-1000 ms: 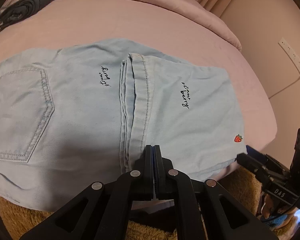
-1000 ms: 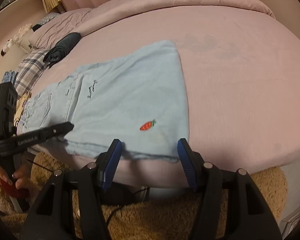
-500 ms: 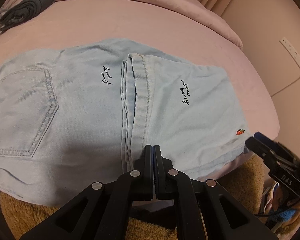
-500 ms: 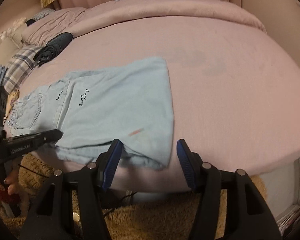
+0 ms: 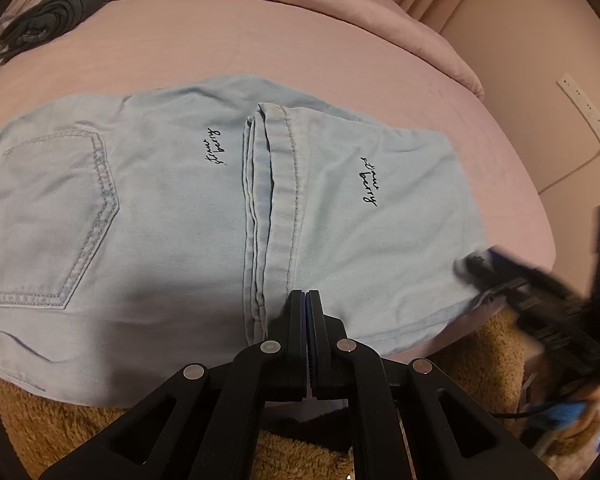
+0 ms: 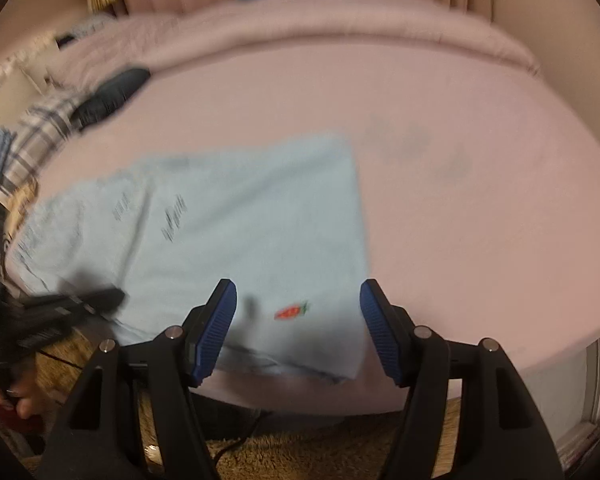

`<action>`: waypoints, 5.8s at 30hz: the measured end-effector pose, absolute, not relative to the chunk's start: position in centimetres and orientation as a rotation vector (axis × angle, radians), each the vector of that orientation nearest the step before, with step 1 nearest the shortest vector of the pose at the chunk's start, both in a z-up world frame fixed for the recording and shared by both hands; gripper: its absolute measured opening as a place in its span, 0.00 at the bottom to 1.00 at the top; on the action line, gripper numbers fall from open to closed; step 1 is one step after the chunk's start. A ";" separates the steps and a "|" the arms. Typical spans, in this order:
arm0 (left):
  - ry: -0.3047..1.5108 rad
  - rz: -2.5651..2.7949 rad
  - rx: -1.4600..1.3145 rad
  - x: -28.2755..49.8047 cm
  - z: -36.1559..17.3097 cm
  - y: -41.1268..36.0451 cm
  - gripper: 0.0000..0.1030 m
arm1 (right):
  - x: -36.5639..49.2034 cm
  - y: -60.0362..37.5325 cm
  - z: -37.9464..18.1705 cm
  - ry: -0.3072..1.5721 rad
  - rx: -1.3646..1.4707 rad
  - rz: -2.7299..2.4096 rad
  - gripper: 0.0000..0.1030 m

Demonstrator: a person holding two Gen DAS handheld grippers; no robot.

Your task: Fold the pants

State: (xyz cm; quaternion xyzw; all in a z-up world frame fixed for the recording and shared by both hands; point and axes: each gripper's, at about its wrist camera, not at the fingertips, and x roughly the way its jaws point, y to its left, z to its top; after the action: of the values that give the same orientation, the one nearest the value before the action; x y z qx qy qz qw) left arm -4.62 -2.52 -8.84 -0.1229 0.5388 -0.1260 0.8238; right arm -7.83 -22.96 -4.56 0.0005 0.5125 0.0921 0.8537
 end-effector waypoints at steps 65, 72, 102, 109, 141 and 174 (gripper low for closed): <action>0.926 0.284 -0.813 -9.3 -9.0 24.1 0.60 | -2.6 -11.9 -4.8 1.052 -0.075 0.331 0.74; 0.893 0.307 -0.728 -9.0 -8.4 22.0 0.41 | -3.5 -12.0 -3.4 1.024 -0.003 0.428 0.64; 0.782 -0.322 -0.291 -2.7 2.0 -2.5 0.16 | -4.3 -23.8 -0.2 0.922 0.335 0.303 0.65; 1.030 -0.401 -0.231 0.1 -4.0 -7.6 0.28 | -4.9 -26.6 -1.1 0.935 0.405 0.264 0.66; 0.999 -0.140 -0.404 -3.8 -2.2 2.9 0.73 | -7.1 -23.3 2.6 0.833 0.419 0.386 0.26; 1.115 -0.109 -0.263 -1.7 -6.2 0.1 0.62 | -8.3 -22.1 0.4 0.834 0.018 0.182 0.24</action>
State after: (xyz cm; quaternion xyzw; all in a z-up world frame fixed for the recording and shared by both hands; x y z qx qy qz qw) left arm -1.67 0.08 -6.18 -0.1243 0.5271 -0.0515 0.8391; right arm -8.27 -22.11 0.40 0.0086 0.4044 0.0883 0.9103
